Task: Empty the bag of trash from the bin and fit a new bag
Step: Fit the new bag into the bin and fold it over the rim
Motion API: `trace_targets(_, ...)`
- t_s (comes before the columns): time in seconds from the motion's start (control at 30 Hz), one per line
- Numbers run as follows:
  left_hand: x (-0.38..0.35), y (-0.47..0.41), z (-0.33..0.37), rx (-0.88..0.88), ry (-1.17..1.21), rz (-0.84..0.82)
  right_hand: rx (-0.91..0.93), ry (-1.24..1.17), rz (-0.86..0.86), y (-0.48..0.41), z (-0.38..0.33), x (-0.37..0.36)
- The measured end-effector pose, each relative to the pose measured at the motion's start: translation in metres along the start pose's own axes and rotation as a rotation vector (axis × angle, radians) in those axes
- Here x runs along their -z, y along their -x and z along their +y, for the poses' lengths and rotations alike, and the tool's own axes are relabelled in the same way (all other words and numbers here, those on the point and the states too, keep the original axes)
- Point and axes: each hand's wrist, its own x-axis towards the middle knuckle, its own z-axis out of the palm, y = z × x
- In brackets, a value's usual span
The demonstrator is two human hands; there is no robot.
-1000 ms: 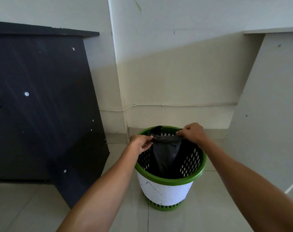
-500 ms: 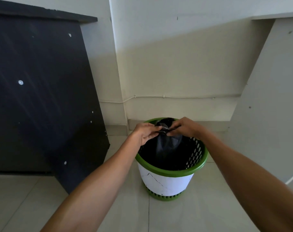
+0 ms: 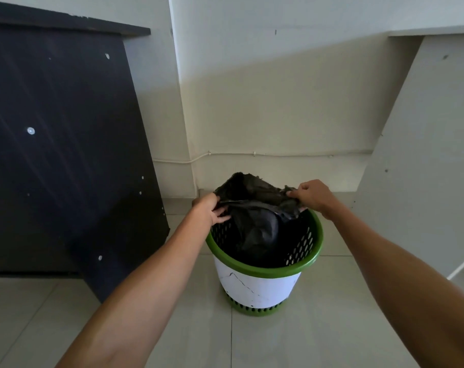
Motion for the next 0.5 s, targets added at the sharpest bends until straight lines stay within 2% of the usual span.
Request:
trace_targets(0.1, 0.009, -0.012, 0.007, -0.025, 0.068, 0.088, -0.062, 0.082, 0.262, 0.002, 0.007, 0.008)
trace_targets(0.17, 0.009, -0.007, 0.011, -0.054, 0.024, 0.166, -0.123, -0.088, 0.354, -0.004, 0.014, 0.01)
trace_targets(0.23, 0.005, 0.003, 0.012, -0.154, -0.162, 0.24, -0.178, -0.297, 0.369, -0.011, 0.018, 0.007)
trace_targets(0.3, 0.0, 0.009, 0.01, -0.316, -0.482, 0.223, -0.183, -0.382, 0.399, -0.018, 0.018, 0.002)
trace_targets(0.4, -0.004, 0.01, 0.01, -0.463, -0.77, 0.143, -0.134, -0.298, 0.411, -0.021, 0.015, 0.0)
trace_targets(0.43, -0.003, 0.006, 0.012, -0.497, -0.812, 0.186, -0.124, -0.198, 0.377, -0.024, 0.018, 0.001)
trace_targets(0.5, 0.003, -0.001, 0.018, -0.554, -0.888, 0.375, -0.152, 0.039, 0.299, -0.023, 0.024, 0.002)
